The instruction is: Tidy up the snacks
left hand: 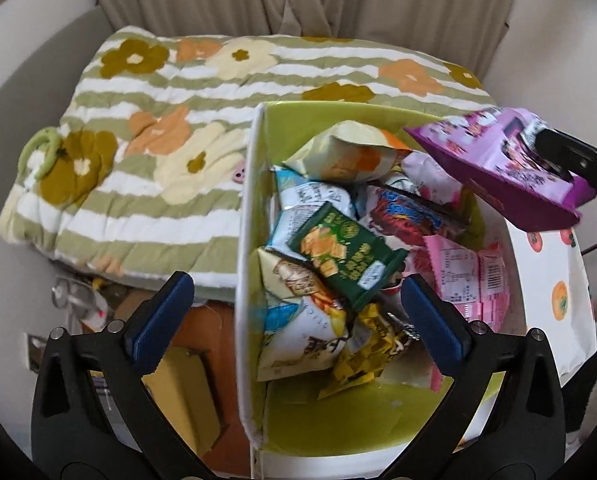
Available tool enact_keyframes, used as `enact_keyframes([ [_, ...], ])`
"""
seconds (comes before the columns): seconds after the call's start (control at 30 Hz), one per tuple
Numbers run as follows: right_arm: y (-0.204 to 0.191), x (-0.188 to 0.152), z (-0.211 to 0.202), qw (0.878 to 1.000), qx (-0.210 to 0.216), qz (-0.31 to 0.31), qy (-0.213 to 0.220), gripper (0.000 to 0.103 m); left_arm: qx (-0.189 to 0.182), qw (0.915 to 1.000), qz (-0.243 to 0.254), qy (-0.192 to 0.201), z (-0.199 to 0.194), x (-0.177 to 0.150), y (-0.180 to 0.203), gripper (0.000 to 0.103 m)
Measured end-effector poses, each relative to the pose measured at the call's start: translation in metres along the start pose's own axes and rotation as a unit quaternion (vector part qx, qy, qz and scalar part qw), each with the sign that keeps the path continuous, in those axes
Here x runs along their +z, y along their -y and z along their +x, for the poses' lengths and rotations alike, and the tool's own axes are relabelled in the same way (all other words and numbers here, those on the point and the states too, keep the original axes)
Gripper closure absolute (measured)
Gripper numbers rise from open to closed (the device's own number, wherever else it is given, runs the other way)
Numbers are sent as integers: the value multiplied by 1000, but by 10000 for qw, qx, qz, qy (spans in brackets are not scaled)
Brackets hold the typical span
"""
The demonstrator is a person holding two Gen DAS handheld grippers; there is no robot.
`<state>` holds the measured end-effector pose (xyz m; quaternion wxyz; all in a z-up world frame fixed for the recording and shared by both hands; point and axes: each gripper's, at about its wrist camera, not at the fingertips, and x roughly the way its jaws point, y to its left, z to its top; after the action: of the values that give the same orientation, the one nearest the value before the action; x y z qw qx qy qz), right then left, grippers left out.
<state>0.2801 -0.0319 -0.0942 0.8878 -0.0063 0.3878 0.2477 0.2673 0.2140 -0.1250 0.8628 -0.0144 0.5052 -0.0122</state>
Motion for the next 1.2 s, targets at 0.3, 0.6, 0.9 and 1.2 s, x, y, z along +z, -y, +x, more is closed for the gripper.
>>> enact_keyframes([
  [0.3,-9,-11,28,9986,-50,512,133,0,-172,9998,12,-51,8,-6,-10,1],
  [0.6,-17,-30,5,9993,-176,342,33,0,-158,9997,-3,159,-17,-16,2,1],
  [0.9,-18,-39,-75,9971,-268,213,674,0,-60,9966,-59,821,-83,-28,36,1],
  [1.2,-18,-80,-193,9827,-1329,144,1285,0,-17,9848,113,1732,-178,-77,95,1],
])
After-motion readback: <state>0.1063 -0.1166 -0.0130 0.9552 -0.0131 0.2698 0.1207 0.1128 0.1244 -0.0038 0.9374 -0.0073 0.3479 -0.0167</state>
